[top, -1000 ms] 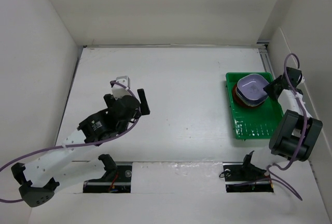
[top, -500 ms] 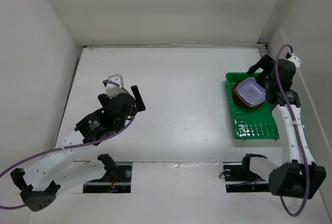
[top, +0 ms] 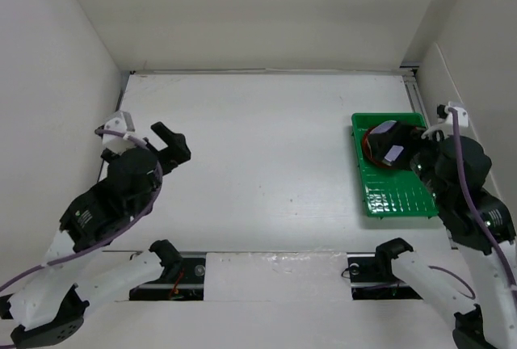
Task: Place the plates into the plastic bin on the countertop
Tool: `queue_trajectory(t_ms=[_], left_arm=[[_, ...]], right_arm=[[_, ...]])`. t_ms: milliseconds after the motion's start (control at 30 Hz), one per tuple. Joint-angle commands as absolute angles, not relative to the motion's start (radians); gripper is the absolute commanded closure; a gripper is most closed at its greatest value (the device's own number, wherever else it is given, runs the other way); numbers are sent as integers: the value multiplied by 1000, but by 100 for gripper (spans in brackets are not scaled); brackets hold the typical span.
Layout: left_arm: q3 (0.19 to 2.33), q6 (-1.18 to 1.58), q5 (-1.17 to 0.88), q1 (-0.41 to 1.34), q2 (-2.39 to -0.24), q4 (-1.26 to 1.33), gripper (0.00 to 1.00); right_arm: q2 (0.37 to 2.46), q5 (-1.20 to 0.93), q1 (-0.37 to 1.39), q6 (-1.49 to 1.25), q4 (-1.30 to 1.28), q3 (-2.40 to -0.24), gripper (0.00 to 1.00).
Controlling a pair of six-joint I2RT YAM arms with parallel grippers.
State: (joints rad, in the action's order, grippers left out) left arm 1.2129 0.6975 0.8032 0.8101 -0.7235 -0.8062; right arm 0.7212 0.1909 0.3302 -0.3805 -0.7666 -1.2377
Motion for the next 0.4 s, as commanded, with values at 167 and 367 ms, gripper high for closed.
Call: queue_trajectory(t_ms=[167,367], left_arm=[[1229,638,828,807,-600,-867,0],[1210,686,837,807,-552,-914,0]], right_arm=[[563,192,391,-333,-965,-1273,0],[572,187,391,-333,-959,-1276,0]])
